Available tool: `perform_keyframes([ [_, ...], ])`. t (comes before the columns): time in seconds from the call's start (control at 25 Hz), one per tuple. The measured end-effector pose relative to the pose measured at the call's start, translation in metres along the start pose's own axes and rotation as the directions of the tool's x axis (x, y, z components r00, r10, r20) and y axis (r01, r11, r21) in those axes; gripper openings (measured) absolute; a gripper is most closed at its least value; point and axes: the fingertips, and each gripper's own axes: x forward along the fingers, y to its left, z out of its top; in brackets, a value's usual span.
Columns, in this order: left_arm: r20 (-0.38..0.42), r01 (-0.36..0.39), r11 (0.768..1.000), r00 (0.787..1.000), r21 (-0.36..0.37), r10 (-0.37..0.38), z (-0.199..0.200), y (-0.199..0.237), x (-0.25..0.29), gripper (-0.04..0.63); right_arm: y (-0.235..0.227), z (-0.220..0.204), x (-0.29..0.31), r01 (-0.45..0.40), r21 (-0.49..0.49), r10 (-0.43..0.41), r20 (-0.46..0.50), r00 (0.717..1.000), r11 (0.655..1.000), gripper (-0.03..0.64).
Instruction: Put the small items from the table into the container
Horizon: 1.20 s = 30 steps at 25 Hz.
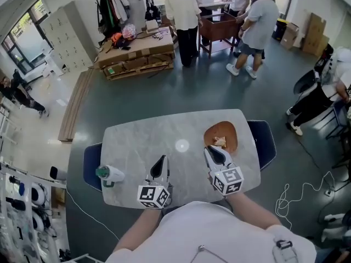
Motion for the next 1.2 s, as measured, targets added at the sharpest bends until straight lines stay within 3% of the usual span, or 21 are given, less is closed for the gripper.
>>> perform_keyframes([
  [0.16, 0.001, -0.015, 0.997, 1.0, 0.079, 0.015, 0.002, -0.005, 0.0, 0.0, -0.002, -0.005, -0.004, 0.012, 0.003, -0.012, -0.015, 1.0, 1.0, 0.075],
  [0.32, 0.027, -0.018, 1.0, 0.999, -0.008, 0.018, 0.004, -0.002, 0.001, 0.003, -0.008, -0.007, -0.009, 0.027, 0.006, -0.027, -0.02, 0.999, 1.0, 0.076],
  [0.88, -0.032, -0.006, 1.0, 0.999, -0.004, 0.006, -0.008, -0.005, 0.012, 0.003, -0.026, -0.015, -0.009, 0.066, 0.023, -0.065, -0.039, 0.997, 0.998, 0.077],
  [1.2, -0.116, -0.034, 0.999, 0.993, -0.023, 0.031, -0.037, 0.005, 0.008, 0.003, -0.053, -0.084, -0.002, 0.116, 0.052, -0.104, -0.195, 0.975, 0.992, 0.083],
])
